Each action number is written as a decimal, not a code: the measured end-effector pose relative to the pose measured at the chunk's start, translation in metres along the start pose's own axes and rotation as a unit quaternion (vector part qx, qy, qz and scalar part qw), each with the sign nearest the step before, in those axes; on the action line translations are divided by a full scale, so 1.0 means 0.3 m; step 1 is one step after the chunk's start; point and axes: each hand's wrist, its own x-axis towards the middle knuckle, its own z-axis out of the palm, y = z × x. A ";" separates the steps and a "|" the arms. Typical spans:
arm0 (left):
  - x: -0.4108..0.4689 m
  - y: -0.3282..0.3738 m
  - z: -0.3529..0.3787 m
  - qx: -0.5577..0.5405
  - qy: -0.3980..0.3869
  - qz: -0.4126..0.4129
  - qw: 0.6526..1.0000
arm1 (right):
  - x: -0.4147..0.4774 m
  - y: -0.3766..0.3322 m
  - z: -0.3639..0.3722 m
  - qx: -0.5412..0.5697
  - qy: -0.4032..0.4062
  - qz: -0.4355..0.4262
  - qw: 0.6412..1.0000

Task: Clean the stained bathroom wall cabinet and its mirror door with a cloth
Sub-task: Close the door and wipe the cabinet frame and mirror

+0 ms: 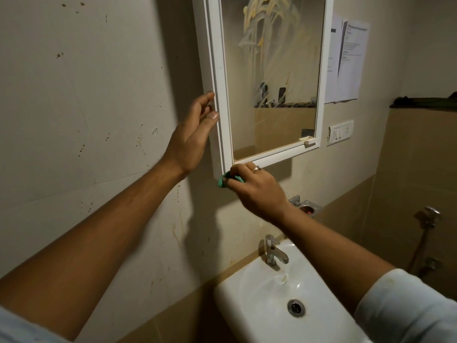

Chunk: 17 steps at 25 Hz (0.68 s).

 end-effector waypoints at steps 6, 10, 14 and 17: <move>0.001 0.018 -0.012 0.004 -0.019 -0.011 1.000 | -0.057 0.255 -0.065 -0.052 -0.043 0.061 0.996; 0.009 0.028 -0.020 0.005 -0.021 -0.016 1.000 | -0.045 0.165 -0.041 0.017 0.014 0.221 0.975; 0.005 0.030 -0.021 0.004 -0.019 -0.016 1.000 | 0.011 -0.042 -0.019 0.101 0.019 0.172 0.980; 0.002 0.033 -0.026 0.011 -0.029 -0.017 0.999 | 0.016 -0.052 -0.052 0.253 -0.004 0.196 0.947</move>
